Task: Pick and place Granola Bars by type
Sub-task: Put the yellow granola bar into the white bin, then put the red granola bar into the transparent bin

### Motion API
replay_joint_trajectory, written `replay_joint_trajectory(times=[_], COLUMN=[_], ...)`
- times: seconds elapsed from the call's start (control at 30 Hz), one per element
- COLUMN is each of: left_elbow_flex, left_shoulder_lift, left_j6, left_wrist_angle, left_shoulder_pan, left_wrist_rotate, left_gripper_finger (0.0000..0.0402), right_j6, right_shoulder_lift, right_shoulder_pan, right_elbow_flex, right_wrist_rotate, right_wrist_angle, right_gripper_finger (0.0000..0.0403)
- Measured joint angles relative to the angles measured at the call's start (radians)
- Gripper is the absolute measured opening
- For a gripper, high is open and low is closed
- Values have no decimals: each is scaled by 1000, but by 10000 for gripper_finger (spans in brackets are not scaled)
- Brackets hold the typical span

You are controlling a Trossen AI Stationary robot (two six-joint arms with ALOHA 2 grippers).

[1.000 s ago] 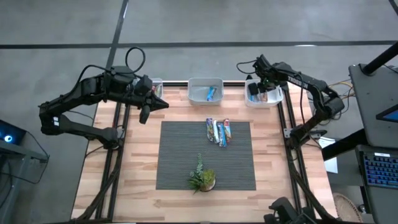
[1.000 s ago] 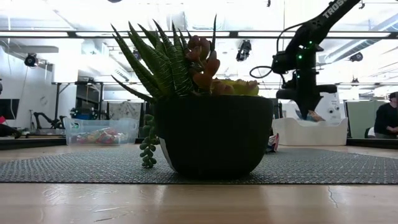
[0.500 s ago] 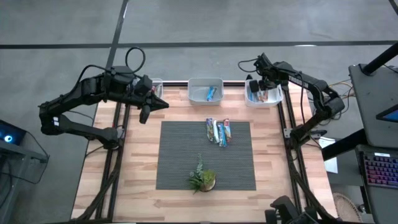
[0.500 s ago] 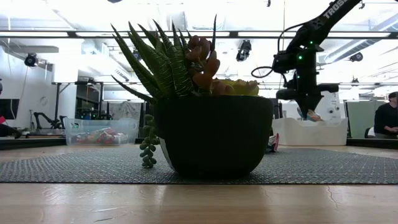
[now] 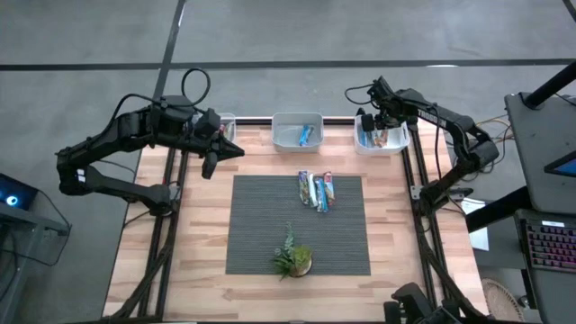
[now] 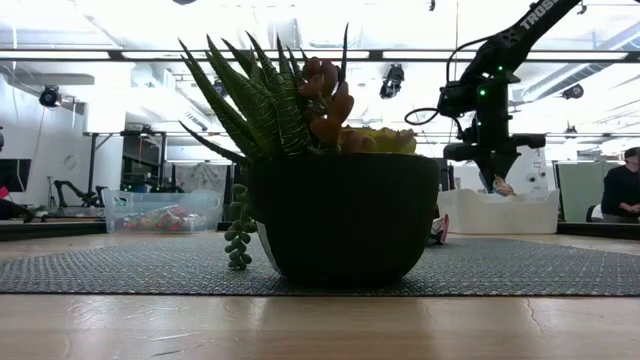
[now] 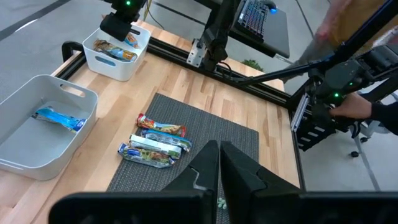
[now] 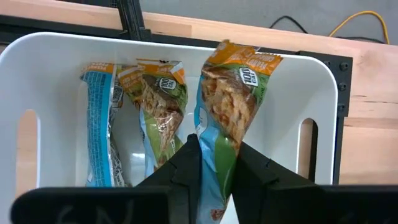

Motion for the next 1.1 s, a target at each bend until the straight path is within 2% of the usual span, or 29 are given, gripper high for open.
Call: replay_joint_trajectory(times=[0.33,0.53,0.7,0.93,1.1], left_elbow_flex=[0,0,0,0,0], left_shoulder_lift=[0,0,0,0,0], left_j6=[0,0,0,0,3], left_wrist_angle=[0,0,0,0,0], left_shoulder_pan=[0,0,0,1,1], left_wrist_rotate=[0,0,0,-5,-6], left_gripper_finger=[0,0,0,0,0], right_j6=[2,2,2,-1,-7], right_shoulder_lift=[0,0,-5,-51,-111], right_shoulder_pan=[0,3,24,129,237], right_elbow_flex=[0,0,0,0,0], right_wrist_rotate=[-1,-38,-166,-236,-286], right_wrist_angle=[-3,-3,-3,-4,-4], right_gripper_finger=[147,160,129,24,10])
